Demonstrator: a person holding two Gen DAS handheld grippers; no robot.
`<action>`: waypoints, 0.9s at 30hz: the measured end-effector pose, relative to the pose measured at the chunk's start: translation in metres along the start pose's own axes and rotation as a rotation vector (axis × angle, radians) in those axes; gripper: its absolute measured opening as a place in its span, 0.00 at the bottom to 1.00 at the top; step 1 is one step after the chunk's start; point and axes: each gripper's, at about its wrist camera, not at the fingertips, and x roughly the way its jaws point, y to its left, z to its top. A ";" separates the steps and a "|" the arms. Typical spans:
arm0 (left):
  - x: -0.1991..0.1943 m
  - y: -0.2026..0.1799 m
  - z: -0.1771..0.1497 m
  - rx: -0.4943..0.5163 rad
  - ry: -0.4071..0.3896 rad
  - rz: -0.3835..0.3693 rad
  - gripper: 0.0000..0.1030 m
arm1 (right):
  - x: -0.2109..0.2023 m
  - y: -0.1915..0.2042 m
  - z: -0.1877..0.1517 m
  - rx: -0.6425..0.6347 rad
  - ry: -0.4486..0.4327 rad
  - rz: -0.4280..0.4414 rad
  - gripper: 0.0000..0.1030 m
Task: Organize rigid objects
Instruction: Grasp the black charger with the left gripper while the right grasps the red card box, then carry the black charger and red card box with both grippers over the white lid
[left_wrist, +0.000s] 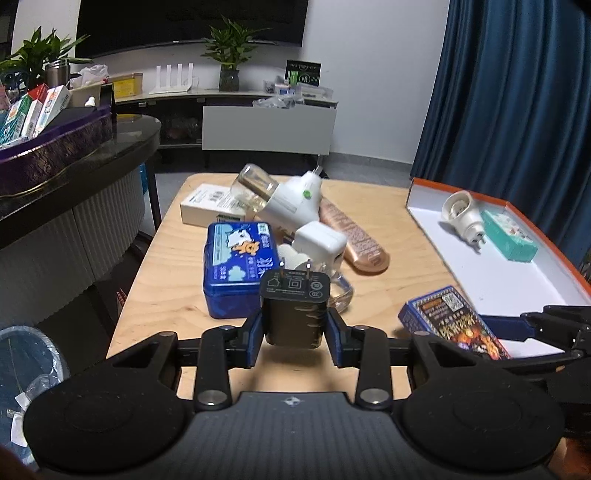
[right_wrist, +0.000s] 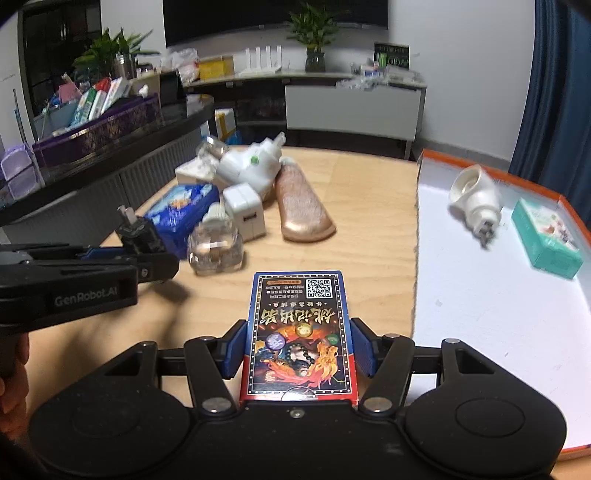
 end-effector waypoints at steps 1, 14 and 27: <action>-0.003 -0.002 0.001 -0.003 -0.007 0.000 0.35 | -0.003 -0.001 0.002 0.000 -0.014 -0.003 0.69; -0.030 -0.047 0.016 -0.040 -0.035 -0.023 0.35 | -0.058 -0.034 0.015 0.054 -0.142 -0.035 0.69; -0.032 -0.127 0.034 0.050 -0.066 -0.134 0.35 | -0.112 -0.114 0.001 0.188 -0.227 -0.203 0.69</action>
